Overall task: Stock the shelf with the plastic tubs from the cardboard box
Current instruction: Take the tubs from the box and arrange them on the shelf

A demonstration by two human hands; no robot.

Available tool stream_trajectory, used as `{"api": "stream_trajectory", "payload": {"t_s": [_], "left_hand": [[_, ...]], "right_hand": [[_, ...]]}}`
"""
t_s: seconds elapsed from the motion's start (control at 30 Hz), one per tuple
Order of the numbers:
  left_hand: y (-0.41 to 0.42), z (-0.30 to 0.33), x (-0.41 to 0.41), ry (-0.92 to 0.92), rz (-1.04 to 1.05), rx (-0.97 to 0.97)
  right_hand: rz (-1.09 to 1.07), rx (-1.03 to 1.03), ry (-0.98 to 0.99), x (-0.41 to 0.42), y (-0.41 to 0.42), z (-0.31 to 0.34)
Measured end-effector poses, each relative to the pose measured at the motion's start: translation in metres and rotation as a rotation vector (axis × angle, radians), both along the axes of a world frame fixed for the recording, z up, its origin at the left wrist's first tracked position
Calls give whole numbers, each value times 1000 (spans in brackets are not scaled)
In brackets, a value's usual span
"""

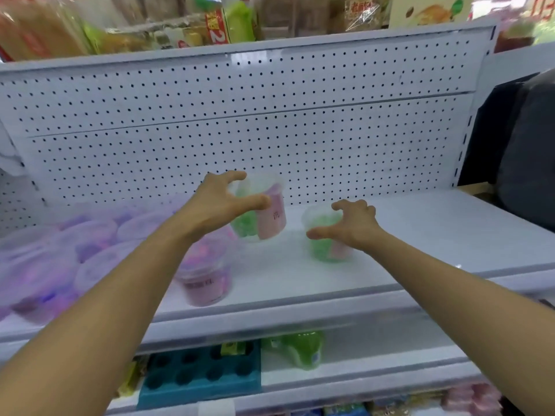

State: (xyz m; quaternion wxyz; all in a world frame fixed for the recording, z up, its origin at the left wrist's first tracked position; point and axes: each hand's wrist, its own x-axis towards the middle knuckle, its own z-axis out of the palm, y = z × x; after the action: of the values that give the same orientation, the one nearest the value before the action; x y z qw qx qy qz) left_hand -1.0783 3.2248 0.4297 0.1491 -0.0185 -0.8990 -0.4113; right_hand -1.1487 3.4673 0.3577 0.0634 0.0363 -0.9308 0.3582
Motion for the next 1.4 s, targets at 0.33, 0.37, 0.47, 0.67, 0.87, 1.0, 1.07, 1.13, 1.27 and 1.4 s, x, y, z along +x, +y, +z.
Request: {"api": "stream_trajectory", "payload": {"t_s": [0.33, 0.37, 0.47, 0.67, 0.87, 1.0, 1.07, 1.13, 1.27, 1.4], "left_hand": [[-61, 9, -64, 29, 70, 13], [-65, 9, -68, 32, 70, 21], [-75, 10, -78, 30, 67, 30], [-82, 10, -87, -2, 58, 50], [-52, 18, -83, 1, -78, -32], [-10, 29, -85, 71, -180, -142], [7, 30, -90, 72, -229, -149], [21, 28, -97, 54, -276, -158], [35, 21, -115, -5, -307, -184], [24, 4, -140, -121, -225, -355]], "right_hand": [[122, -101, -154, -80, -54, 15], [125, -107, -153, -86, -61, 16], [113, -122, -119, -102, -78, 15], [94, 188, -76, -113, -92, 17], [232, -371, -76, -87, -70, 73], [427, -535, -437, -78, -45, 96], [417, -584, -423, -75, -32, 91], [371, -659, -420, -76, -19, 81], [148, -730, -434, -85, 5, 59], [-124, -712, -379, -91, 24, 36]]}}
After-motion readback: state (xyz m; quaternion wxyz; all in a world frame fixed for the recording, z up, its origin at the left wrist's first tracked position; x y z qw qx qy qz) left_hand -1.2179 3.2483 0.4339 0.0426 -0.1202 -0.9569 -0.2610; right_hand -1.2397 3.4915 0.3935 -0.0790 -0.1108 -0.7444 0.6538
